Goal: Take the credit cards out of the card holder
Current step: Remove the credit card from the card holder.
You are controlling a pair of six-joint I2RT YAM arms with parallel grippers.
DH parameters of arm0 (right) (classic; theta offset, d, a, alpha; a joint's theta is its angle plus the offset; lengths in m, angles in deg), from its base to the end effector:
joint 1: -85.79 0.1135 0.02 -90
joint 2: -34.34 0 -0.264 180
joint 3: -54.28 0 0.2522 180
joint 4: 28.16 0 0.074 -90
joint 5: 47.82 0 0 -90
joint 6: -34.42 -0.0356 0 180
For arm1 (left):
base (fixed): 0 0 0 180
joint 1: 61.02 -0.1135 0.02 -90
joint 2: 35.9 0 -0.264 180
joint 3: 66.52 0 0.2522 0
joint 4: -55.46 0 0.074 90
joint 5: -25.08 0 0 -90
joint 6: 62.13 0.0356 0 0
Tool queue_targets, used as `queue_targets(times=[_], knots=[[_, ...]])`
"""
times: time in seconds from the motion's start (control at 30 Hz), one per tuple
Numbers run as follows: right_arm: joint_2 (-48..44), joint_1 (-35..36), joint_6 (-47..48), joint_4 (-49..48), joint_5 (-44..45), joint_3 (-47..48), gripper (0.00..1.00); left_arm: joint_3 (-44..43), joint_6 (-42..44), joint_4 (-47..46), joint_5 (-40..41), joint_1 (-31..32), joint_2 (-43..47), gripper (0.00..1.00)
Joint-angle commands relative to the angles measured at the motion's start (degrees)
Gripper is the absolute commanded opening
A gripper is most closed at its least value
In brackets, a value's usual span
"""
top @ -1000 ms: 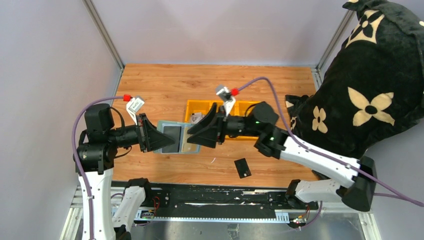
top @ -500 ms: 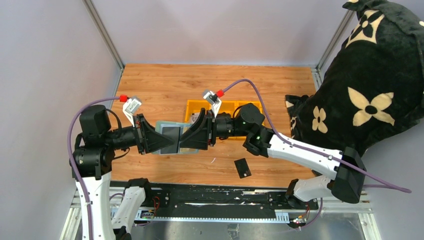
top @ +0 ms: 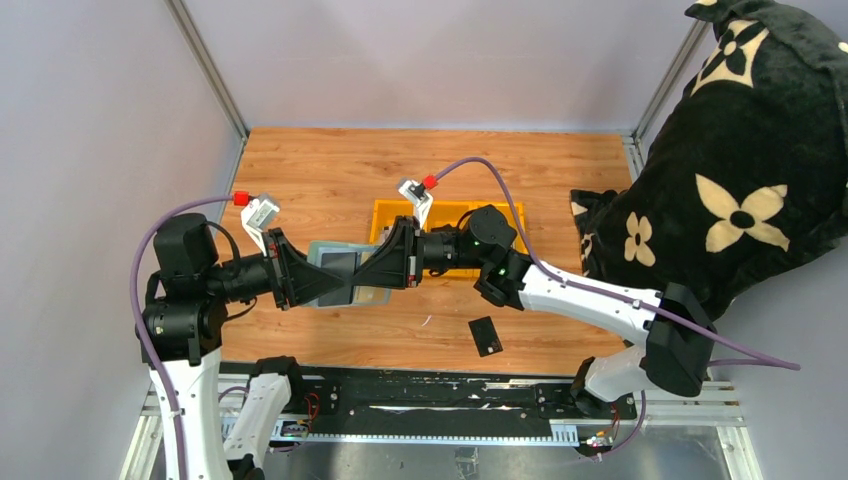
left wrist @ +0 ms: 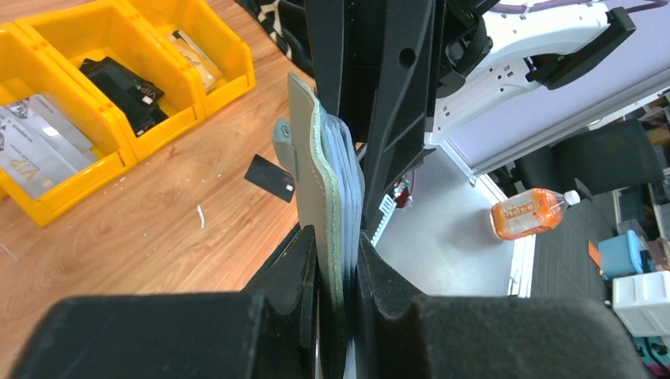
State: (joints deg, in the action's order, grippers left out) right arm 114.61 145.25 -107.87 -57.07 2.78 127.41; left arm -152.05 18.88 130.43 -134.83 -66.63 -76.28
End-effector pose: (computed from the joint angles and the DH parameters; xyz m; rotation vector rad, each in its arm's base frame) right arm 0.1431 0.2870 0.3800 -0.8350 1.3657 2.0137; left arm 0.0745 -0.0263 0.4205 0.4937 1.8752 -1.2865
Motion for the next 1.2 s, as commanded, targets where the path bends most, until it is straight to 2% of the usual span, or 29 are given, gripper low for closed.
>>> queue_targets(times=[0.0, 0.13, 0.23, 0.33, 0.4, 0.53, 0.67, 0.77, 1.17], knots=[[2.1, 1.8, -2.4, -5.2, 4.4, 1.2, 0.19, 0.5, 0.0, -0.2, -8.3, 0.8, 0.4, 0.19], [2.2, 1.8, -2.9, -5.6, 4.2, 1.3, 0.10, 0.8, 1.0, -0.2, -9.5, 0.8, 1.3, 0.24], [1.9, 1.7, -3.3, -8.3, 3.5, 0.1, 0.03, 0.9, 1.1, -0.2, -10.3, 0.8, 1.2, 0.33], [1.7, 1.7, -5.0, -15.9, 3.3, -2.6, 0.00, 0.8, 1.1, -0.2, -12.1, 0.8, 0.8, 0.42], [1.6, 1.4, -5.7, -16.2, 3.5, -3.3, 0.00, 0.7, 1.3, -0.1, -13.4, 0.8, 0.4, 0.43], [1.3, 0.9, -6.5, -16.7, 3.7, -4.5, 0.00, 0.5, 1.3, -0.1, -15.8, 0.8, -0.1, 0.37], [0.5, 0.2, -6.9, -17.3, 3.6, -6.0, 0.00, 0.4, 1.7, 0.0, -17.6, 0.8, -0.4, 0.23], [-0.1, 0.0, -7.1, -18.0, 2.9, -6.9, 0.00, 0.1, 1.8, 0.0, -18.0, 0.8, -0.8, 0.17], [-2.3, -0.2, -5.7, -17.1, 2.9, -8.8, 0.00, -1.2, 1.7, 0.0, -16.7, 0.7, -0.2, 0.20]])
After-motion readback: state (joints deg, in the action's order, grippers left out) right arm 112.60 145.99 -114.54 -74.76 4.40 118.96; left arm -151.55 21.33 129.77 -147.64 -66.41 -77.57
